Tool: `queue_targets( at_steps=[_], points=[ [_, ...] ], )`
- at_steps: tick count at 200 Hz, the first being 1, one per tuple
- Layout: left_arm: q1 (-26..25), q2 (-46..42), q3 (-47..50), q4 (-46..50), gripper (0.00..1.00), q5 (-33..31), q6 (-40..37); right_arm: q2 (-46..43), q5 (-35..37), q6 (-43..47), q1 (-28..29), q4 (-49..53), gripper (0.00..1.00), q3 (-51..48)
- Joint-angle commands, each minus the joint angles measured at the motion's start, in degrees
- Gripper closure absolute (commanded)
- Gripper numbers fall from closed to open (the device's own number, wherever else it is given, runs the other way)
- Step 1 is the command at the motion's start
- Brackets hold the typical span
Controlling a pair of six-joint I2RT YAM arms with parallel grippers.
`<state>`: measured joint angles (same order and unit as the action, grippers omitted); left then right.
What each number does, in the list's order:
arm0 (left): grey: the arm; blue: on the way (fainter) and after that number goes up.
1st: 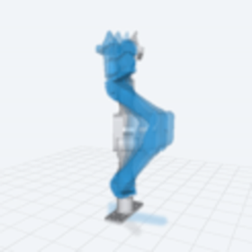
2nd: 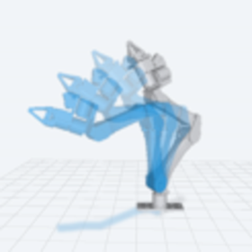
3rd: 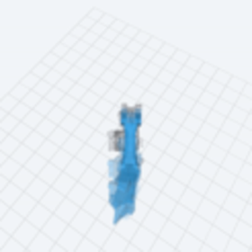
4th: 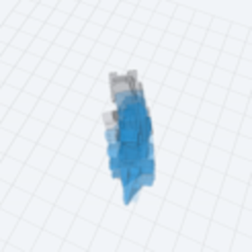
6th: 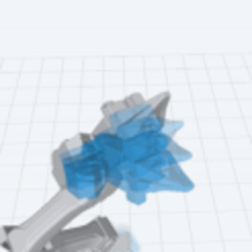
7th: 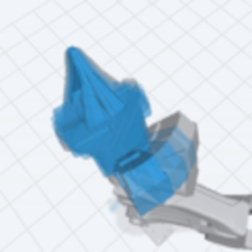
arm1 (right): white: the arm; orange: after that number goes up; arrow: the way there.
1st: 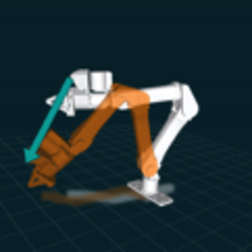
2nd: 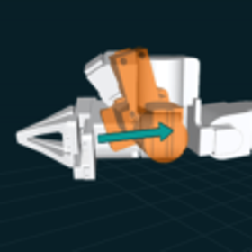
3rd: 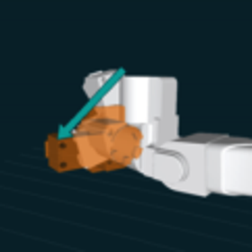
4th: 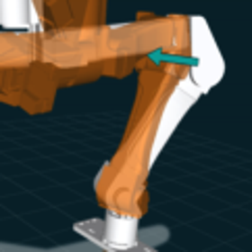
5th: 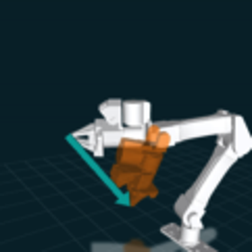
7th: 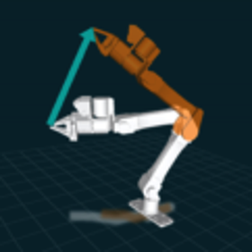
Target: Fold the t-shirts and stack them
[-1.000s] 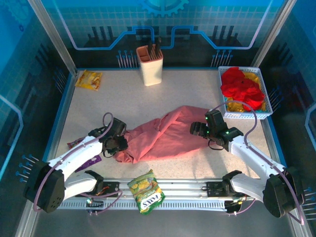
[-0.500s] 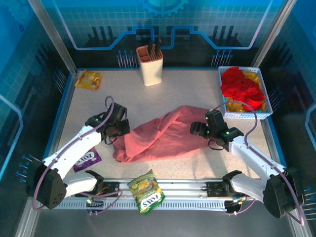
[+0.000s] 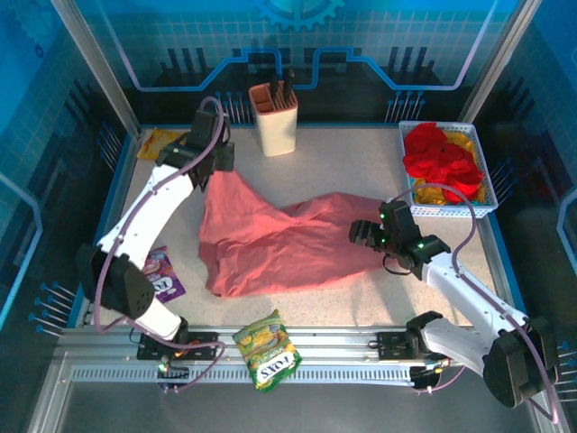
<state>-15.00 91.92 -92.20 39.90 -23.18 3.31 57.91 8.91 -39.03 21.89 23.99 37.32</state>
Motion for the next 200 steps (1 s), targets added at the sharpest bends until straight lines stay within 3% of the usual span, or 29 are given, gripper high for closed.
queue_targets(
  at_steps=[1, 50, 72, 77, 87, 93, 103, 141, 180, 200],
  points=[
    [3.7, 5.1, -6.7, -3.5, 1.00, -3.5, -7.6, -2.5, 0.3, 0.0, -1.4, 1.0, 0.07, -0.6],
    [9.6, 20.7, -25.0, -2.5, 1.00, -2.5, -6.4, -4.8, -0.4, 0.8, -3.0, 3.7, 0.07, -0.3],
    [10.0, 26.8, -28.0, -2.1, 0.88, -3.8, -6.7, -6.1, -0.2, 1.1, -3.2, 5.0, 0.07, -0.3],
    [10.0, 27.8, -28.0, -2.2, 0.81, -4.0, -6.4, -6.4, -0.3, 1.2, -3.3, 5.2, 0.07, -0.5],
    [10.1, 29.1, -27.2, -1.9, 0.36, -4.2, -5.3, -6.9, 0.0, 1.3, -3.5, 5.7, 0.07, -0.7],
    [10.0, 29.6, -26.5, -1.6, 0.23, -3.8, -4.6, -7.2, 0.1, 1.3, -3.7, 6.0, 0.07, -1.0],
    [10.0, 29.6, -25.2, -0.2, 0.13, -3.4, -2.6, -7.5, 0.0, 1.3, -4.1, 6.3, 0.07, -1.4],
    [8.4, 19.8, -13.1, 3.3, 0.10, 2.5, 9.4, -7.1, -0.4, 0.9, -6.6, 6.1, 0.07, -2.7],
    [-2.8, 4.7, 8.8, -1.2, 0.09, 3.0, 15.6, -2.2, -2.1, 2.3, -13.0, 6.1, 0.07, -1.7],
    [-6.1, 0.7, 18.2, -2.0, 0.09, 8.6, 20.7, 1.0, -3.5, 3.8, -14.9, 4.3, 0.07, -0.7]
  ],
)
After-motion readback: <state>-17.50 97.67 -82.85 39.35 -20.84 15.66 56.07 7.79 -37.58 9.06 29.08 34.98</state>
